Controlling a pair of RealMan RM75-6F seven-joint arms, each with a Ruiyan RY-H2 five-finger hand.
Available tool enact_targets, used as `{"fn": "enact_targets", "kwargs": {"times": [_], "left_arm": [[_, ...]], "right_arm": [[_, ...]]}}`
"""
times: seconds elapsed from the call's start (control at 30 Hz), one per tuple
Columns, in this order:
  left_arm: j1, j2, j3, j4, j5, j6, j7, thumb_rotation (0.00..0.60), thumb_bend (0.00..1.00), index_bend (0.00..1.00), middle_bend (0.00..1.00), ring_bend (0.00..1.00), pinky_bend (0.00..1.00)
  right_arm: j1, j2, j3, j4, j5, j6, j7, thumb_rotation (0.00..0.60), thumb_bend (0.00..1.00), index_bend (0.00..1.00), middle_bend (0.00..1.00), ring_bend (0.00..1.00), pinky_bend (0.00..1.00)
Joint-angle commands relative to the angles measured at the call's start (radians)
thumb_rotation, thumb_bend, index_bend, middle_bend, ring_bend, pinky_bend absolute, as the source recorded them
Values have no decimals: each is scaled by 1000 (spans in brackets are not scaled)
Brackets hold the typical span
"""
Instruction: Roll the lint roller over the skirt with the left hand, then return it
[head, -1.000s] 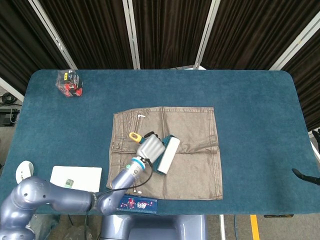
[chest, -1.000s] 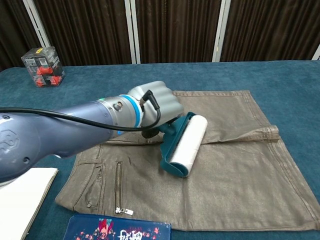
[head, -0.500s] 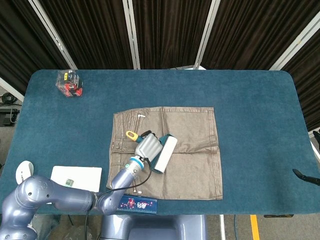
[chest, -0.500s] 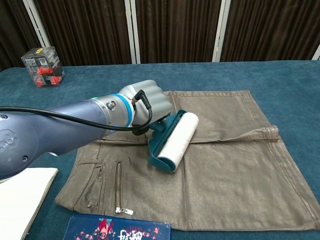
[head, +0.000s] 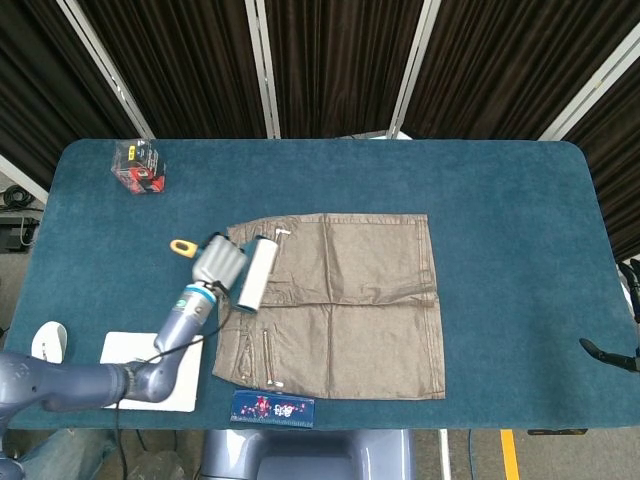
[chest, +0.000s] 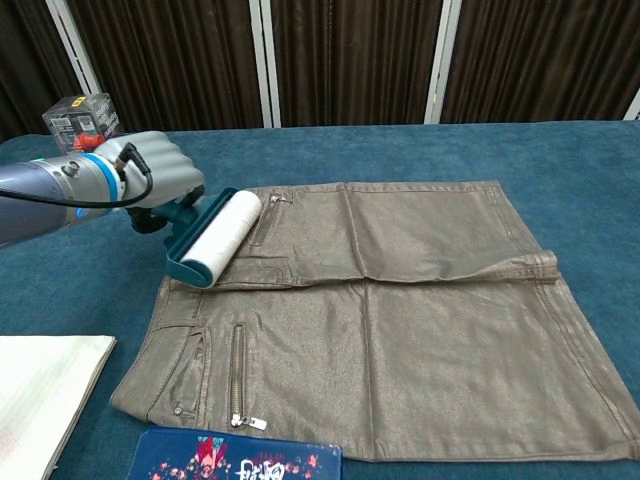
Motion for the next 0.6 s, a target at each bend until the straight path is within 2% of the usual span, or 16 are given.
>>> {"fn": "enact_targets", "kwargs": {"times": [0.03, 0.23, 0.6], "left_arm": [[20, 14, 13, 24, 20, -12, -28, 600, 625, 626, 578, 417, 485], [17, -7, -1, 22, 55, -3, -32, 600, 627, 627, 578, 417, 484], [-60, -121, -44, 0, 57, 12, 89, 600, 625, 627, 578, 416, 485]], "right_arm": [[2, 0, -1, -5, -3, -1, -8, 600, 0, 0, 0, 0, 0], [3, 5, 1, -13, -2, 0, -4, 600, 0, 0, 0, 0, 0], [1, 12, 4, -7, 2, -3, 23, 600, 0, 0, 0, 0, 0]]}}
